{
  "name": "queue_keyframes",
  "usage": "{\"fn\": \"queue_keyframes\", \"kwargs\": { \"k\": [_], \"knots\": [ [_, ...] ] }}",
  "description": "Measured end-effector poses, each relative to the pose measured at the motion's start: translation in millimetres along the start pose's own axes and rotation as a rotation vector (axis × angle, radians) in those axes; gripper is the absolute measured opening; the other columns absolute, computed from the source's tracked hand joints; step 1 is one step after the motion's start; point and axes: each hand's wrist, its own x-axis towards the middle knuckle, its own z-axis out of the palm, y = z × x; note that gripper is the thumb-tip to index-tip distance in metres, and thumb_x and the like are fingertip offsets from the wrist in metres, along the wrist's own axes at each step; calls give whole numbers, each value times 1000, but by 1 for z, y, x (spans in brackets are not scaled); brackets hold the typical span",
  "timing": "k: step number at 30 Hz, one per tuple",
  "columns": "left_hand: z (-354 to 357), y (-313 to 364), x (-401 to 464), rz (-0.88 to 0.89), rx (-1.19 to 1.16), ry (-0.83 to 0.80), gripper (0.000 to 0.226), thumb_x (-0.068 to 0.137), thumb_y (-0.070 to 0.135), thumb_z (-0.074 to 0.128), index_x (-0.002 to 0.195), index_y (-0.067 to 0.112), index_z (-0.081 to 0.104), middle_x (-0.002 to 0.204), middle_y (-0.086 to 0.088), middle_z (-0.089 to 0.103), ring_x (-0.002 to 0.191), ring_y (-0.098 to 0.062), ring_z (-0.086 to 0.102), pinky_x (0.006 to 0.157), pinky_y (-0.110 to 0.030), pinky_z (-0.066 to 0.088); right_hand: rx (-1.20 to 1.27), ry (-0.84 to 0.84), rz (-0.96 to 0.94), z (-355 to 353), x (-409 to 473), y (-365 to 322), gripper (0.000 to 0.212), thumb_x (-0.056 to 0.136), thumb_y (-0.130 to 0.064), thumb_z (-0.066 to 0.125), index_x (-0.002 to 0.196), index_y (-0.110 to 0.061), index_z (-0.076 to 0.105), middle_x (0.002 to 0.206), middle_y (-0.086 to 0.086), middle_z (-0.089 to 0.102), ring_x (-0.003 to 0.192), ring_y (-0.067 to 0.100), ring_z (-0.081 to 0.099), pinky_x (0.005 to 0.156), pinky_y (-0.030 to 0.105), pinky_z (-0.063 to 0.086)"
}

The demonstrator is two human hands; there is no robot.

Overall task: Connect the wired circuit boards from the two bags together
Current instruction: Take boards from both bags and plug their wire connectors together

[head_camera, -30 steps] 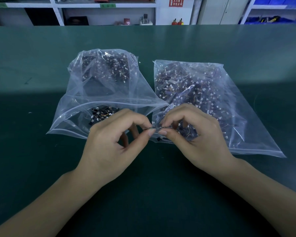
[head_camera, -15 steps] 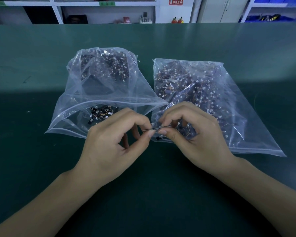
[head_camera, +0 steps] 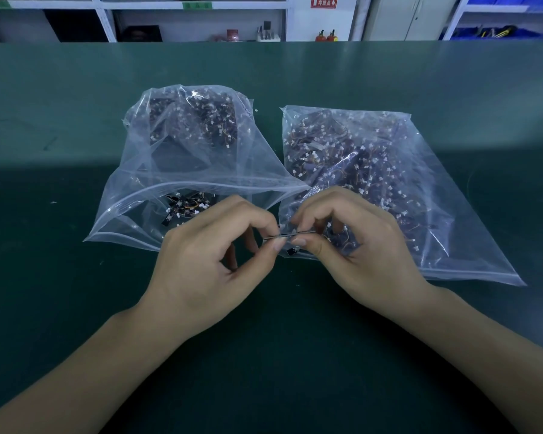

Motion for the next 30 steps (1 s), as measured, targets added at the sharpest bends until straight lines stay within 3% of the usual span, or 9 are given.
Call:
{"fn": "queue_keyframes", "kwargs": {
  "k": [8,11,14,19,24,30],
  "knots": [
    [1,1,1,-14,31,24,7,99,18,75,94,14,75,91,7,66,79,-17,67,56,-34,49,-22,-18,47,0,0,0,14,100,-24,73,96,-12,68,97,-6,68,85,15,62,77,17,42],
    [2,0,1,-75,-10,100,4,98,19,76,95,17,75,90,8,68,78,-19,67,58,-32,50,-103,-22,76,-2,-1,3,21,97,-33,77,112,-21,69,101,-18,65,84,13,61,80,15,42],
    [-1,-3,2,-157,-97,149,3,98,20,75,97,21,72,92,10,69,80,-20,68,60,-30,51,-224,-100,79,-4,-2,7,41,91,-34,81,127,-29,62,104,-18,62,87,10,58,88,23,45],
    [-3,-4,1,-165,-128,74,4,98,17,70,95,19,71,91,8,70,81,-22,67,59,-34,51,-376,-174,77,-5,0,9,47,78,-13,78,119,-28,59,97,-16,60,87,4,50,90,28,44],
    [-1,-4,0,-66,6,-47,9,94,11,70,87,17,71,83,9,65,75,-17,65,57,-36,49,-255,-100,141,-8,0,4,37,81,-3,73,110,-25,66,90,-15,63,82,11,58,79,27,46],
    [2,-6,1,-40,76,-11,7,96,17,76,89,18,78,83,10,62,74,-14,64,61,-30,48,-195,-5,69,-8,1,3,31,84,7,72,104,-17,71,96,-11,63,80,13,58,73,20,45]
  ]
}}
